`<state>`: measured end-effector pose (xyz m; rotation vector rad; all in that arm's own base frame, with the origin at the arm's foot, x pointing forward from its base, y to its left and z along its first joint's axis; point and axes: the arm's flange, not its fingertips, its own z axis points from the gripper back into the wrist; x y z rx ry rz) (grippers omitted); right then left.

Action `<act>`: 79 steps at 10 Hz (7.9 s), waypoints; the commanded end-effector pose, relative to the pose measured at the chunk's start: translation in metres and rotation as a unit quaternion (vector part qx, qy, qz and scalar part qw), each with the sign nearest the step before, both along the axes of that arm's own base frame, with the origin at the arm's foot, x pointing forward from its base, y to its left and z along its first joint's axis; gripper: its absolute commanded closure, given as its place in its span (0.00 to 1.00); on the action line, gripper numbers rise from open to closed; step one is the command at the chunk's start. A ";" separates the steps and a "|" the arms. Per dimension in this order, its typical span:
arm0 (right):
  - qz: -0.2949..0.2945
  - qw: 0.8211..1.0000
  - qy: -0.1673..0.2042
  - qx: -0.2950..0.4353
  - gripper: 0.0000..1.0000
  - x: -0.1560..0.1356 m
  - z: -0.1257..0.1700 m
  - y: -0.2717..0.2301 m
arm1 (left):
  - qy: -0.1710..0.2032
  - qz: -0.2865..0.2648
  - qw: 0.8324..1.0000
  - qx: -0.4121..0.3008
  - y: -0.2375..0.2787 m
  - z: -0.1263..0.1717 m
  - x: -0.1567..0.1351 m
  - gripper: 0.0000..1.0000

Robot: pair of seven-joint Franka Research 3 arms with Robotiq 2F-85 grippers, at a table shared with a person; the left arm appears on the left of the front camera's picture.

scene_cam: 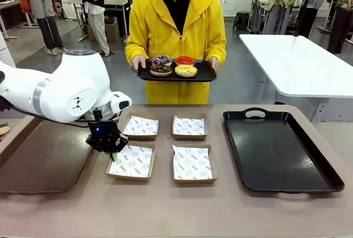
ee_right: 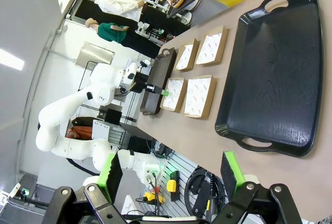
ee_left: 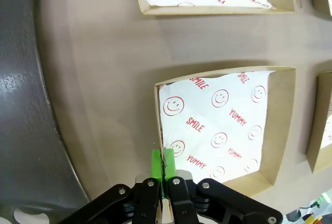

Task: Individually package the donuts and arrange them on the tray.
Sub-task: Pick up one Paper togo box, then place the picked Paper togo box on the Handle tray while simultaneously picking up another Paper togo box from the table with the other hand.

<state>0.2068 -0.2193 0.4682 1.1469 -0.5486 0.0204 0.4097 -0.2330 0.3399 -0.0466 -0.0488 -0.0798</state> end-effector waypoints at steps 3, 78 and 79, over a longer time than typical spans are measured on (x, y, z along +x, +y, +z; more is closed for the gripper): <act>0.002 1.000 -0.006 0.003 0.00 0.000 0.000 0.000 | 0.034 -0.008 0.999 -0.006 -0.013 0.113 0.033 1.00; 0.090 0.855 0.178 -0.479 0.00 0.124 -0.078 0.458 | 0.022 -0.038 0.999 0.007 0.231 0.099 0.050 0.99; 0.087 0.855 0.178 -0.480 0.00 0.129 -0.090 0.461 | 0.018 -0.024 1.000 0.000 0.232 0.093 0.039 0.99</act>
